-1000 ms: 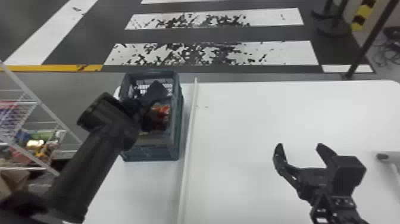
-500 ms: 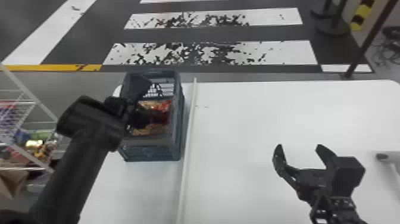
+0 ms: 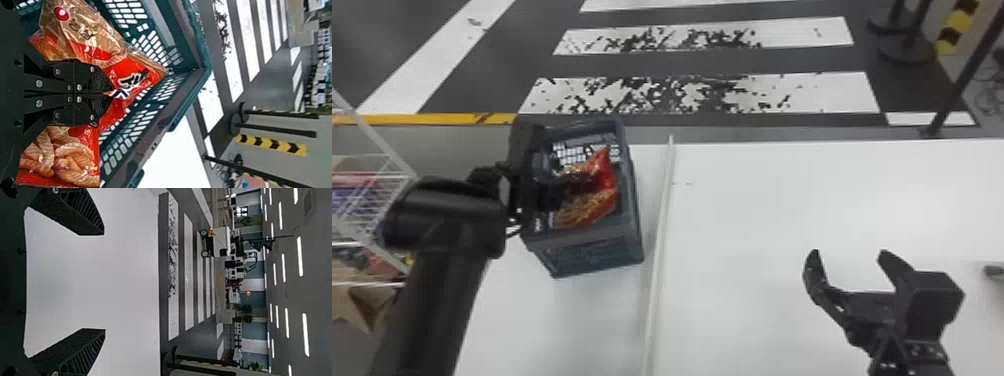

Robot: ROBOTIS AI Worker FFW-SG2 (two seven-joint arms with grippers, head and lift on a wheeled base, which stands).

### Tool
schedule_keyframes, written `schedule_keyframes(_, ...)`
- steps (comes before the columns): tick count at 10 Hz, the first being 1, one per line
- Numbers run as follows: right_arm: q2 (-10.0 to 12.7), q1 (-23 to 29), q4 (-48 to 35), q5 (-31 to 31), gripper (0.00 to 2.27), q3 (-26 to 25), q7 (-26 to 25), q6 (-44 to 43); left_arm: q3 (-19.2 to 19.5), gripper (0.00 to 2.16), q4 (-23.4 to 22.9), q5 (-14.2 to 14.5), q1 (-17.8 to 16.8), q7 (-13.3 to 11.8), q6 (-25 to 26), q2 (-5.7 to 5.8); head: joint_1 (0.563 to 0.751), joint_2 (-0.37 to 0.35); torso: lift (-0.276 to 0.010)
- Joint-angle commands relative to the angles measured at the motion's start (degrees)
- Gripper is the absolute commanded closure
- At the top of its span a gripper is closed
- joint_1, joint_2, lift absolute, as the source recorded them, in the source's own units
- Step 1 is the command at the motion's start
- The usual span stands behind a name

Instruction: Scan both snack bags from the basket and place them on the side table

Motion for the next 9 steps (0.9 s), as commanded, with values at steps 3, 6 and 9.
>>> schedule_keyframes(3, 0.1, -0.1, 0.2, 0.3, 0.04, 0.0, 0.0, 0.4, 6.6, 2.14, -2.3, 10.1, 1.5, -1.9, -1.3, -0.17, 0.695, 0.184, -0.075)
schedule_keyframes(6, 0.1, 0.0, 0.1, 0.4, 0.04, 0.0, 0.0, 0.5, 8.5, 2.14, -10.6, 15.3, 3.8, -2.0, 1.9, -0.43, 0.695, 0.179, -0.075)
schedule_keyframes(9, 0.1, 0.2, -0.4, 0.4, 0.04, 0.0, 0.0, 0.5, 10.4, 2.14, -22.4, 21.4, 6.2, -1.0, 9.6, -0.69, 0.695, 0.161, -0.075)
